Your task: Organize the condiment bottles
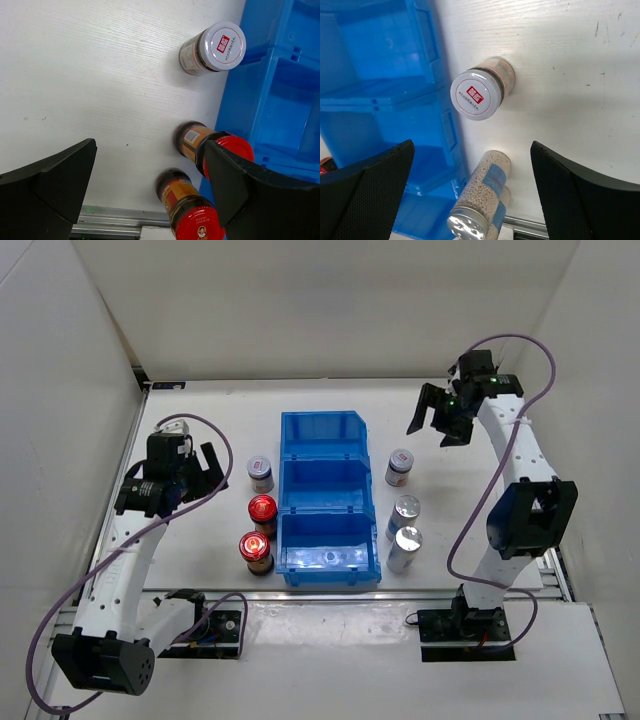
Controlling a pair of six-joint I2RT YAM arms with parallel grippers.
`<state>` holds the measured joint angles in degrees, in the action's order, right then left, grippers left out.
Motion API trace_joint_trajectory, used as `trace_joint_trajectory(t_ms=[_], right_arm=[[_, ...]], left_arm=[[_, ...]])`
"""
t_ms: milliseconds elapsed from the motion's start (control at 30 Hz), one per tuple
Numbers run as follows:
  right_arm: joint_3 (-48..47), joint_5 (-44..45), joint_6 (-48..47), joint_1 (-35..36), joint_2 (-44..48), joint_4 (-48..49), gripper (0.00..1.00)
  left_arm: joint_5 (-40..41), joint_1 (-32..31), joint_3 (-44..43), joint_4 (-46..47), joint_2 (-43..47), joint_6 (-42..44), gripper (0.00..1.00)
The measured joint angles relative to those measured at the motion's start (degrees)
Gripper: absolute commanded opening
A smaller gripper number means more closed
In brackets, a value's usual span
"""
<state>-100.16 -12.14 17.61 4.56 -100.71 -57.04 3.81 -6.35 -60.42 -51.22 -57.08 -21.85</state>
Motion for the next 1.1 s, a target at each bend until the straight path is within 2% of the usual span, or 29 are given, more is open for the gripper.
trace_joint_trajectory(t_ms=[133,267,333,533,867,1100], right_arm=[[-1.03,6.4,-1.75,4.26,-1.55,-1.73,1.0],[-3.61,21.42,-3.23,12.11,-2.75,-4.2,1.0],[-4.07,25.97,-2.51,14.23,-2.73,-4.46,1.0],[-4.96,26.16,-2.25,12.52,-4.39,-5.46,1.0],[-4.94,17.99,-4.35,13.86,-10.91,-6.4,1.0],[-3.98,15.8,-4.74,14.08,-11.63,-5.88,1.0]], left_arm=[[0.04,-0.13,0.55,0.48,0.22,0.39,1.0],[-0.13,-0.15,2.8,0.7,0.7,0.31,1.0],[0.2,-0.22,3.43,0.68,0.68,0.26,1.0],[0.33,-0.61,3.52,0.81,0.7,0.15,1.0],[-0.22,-2.51,3.52,1.95,0.7,0.17,1.0],[-0.68,-3.54,3.52,1.75,0.68,0.39,1.0]])
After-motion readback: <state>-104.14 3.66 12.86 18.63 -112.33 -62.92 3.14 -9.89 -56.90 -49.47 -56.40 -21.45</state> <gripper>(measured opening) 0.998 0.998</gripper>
